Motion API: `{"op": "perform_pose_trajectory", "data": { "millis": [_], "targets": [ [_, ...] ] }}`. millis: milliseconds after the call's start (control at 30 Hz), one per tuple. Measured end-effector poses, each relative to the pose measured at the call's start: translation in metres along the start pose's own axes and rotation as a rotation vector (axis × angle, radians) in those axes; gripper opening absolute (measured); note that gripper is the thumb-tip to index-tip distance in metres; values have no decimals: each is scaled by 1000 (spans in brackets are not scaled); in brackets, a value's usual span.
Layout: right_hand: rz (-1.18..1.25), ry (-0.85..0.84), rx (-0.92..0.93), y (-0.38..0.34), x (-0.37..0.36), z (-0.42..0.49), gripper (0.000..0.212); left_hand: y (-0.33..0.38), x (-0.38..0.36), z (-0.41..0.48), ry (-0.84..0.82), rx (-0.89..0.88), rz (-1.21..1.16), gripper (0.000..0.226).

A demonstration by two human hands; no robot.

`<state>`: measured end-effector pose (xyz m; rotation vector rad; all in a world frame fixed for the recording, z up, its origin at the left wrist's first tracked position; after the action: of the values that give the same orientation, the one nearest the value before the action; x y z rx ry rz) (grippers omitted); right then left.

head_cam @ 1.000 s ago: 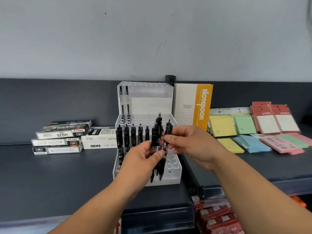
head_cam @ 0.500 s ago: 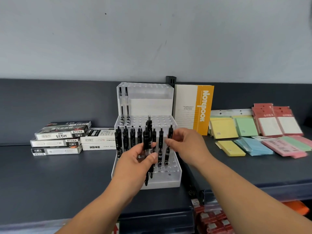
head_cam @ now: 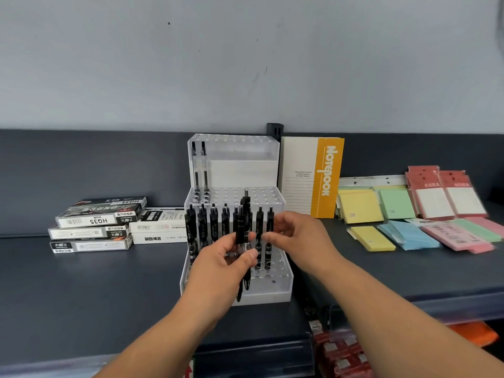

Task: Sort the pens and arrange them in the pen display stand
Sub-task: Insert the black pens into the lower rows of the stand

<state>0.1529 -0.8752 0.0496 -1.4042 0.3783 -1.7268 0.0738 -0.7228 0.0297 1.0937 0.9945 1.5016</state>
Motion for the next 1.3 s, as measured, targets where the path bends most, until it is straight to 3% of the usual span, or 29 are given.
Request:
{"op": "perform_pose_trajectory", "data": {
  "millis": [67, 167, 333, 500, 667, 733, 867, 1033, 1300],
  "targets": [
    [17, 68, -25, -1, 5, -5, 31, 1, -2, 0, -19, 2, 5, 19],
    [194, 236, -17, -13, 21, -17, 21, 1, -5, 2, -43, 3, 5, 20],
    [522, -60, -56, -36, 15, -24, 11, 10, -19, 7, -127, -32, 42, 13],
    [665, -85, -92, -29, 25, -24, 18, 14, -26, 8, -143, -57, -5, 17],
    [389, 239, -52, -17, 52, -14, 27, 13, -16, 13, -16, -69, -99, 24],
    [287, 265, -20, -14, 53, -11, 26, 13, -14, 14, -10, -81, -111, 26],
    [174, 201, 31, -13, 39, -8, 20, 10, -14, 12, -9, -86, -106, 27],
    [32, 1, -11, 9, 13, 1, 19, 4, -12, 12, -11, -79, -91, 27],
    [-85, -105, 44, 12, 10, 7, 20, 2, -13, 13, -13, -71, -76, 26]
  ]
}}
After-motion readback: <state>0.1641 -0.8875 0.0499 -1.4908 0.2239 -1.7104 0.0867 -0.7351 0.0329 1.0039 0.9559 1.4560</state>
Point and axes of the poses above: each hand's wrist, its own z-axis towards the middle knuckle, its own x-axis out of the back of the hand, y = z × x, the point moved 5 cm from there along z, towards the middle knuckle, and after that the axes turned 4 degrees about -y, right-handed, at the moved point
